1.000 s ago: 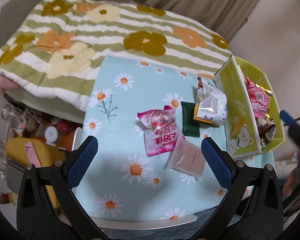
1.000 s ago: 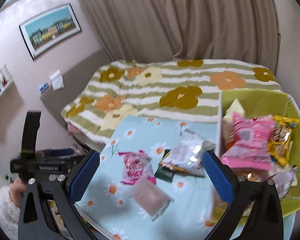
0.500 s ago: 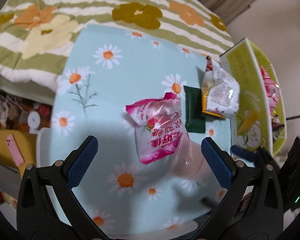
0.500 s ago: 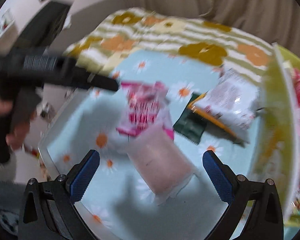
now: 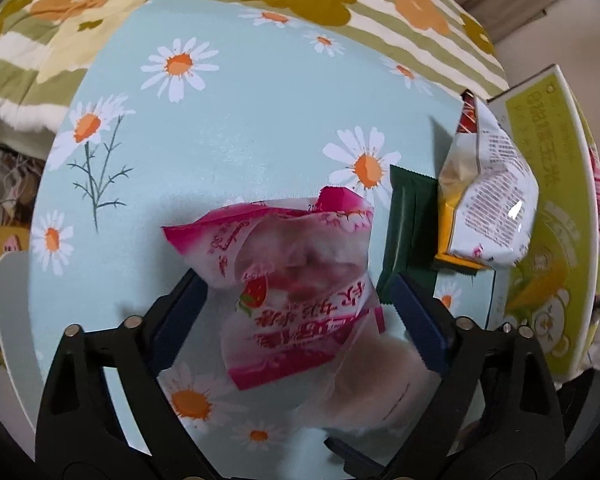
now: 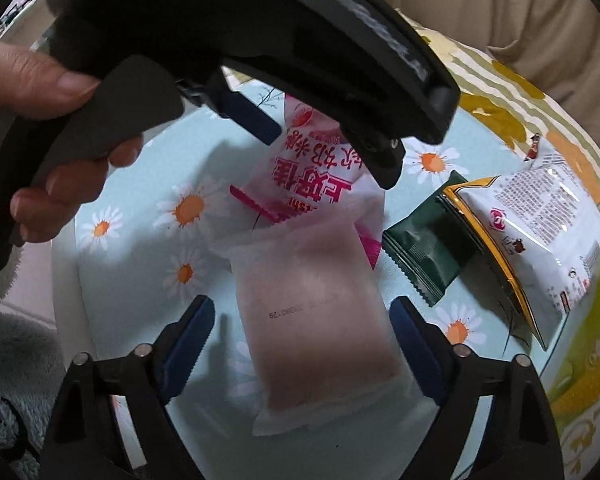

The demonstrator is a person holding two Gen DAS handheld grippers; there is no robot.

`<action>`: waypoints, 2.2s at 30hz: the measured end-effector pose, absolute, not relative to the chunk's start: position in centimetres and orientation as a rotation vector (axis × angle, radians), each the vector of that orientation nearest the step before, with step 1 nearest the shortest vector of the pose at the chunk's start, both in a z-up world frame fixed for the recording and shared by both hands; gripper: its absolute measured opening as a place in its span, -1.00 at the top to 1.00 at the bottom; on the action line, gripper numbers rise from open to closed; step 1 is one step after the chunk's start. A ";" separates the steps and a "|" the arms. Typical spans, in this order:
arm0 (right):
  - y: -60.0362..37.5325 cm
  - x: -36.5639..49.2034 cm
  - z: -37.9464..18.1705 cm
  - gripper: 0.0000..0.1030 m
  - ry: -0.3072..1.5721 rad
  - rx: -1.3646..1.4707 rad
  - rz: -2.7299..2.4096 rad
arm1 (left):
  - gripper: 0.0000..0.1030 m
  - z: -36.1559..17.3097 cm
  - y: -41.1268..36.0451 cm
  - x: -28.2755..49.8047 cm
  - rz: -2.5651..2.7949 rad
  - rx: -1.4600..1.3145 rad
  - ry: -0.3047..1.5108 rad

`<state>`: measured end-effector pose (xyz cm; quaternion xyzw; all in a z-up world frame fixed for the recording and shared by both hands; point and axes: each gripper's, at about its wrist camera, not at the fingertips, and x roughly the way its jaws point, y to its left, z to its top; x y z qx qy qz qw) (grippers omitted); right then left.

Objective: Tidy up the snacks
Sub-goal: 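Grasp the pink wrapped pack with the left tool while the right tool grasps the pale pink pack, then carry both pink packs over the yellow box and open both tools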

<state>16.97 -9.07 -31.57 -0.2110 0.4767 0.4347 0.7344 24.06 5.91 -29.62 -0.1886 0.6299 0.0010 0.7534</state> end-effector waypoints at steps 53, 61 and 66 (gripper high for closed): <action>-10.9 18.7 -22.1 -0.17 0.932 -0.230 0.641 | 0.00 -20.3 10.0 22.4 -0.131 -0.258 1.207; -13.0 17.8 -15.5 -0.17 0.855 -0.079 0.450 | 0.00 -14.5 8.9 22.4 -0.272 -0.217 1.095; -15.5 17.4 -12.5 -0.17 0.813 -0.008 0.317 | 0.00 -11.8 6.4 22.9 -0.366 -0.184 1.045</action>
